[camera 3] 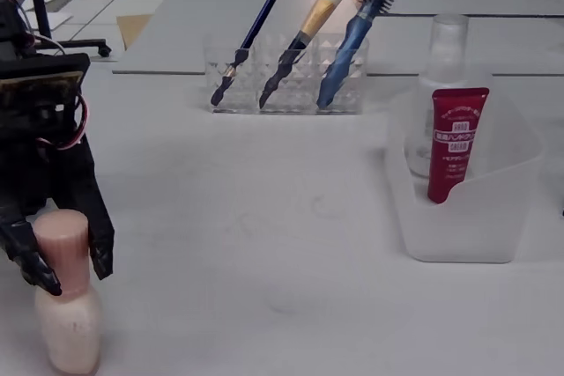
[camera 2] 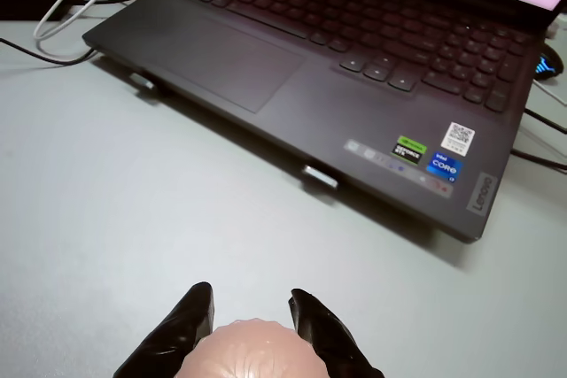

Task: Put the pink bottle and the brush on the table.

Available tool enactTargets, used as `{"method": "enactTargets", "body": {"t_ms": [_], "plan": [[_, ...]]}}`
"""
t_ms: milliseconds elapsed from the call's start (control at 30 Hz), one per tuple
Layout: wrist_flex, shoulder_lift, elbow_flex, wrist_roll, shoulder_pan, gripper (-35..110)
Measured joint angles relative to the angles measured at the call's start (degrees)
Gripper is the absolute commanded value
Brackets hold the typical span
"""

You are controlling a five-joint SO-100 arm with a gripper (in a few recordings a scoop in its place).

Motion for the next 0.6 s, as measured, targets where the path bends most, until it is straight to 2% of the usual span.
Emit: {"method": "enactTargets", "body": {"t_ms": [167,600], "plan": [[0.00,0.00,0.00,0.00,0.00,4],[1.14,-0.18,1.14,-0.18,0.00,27]]}}
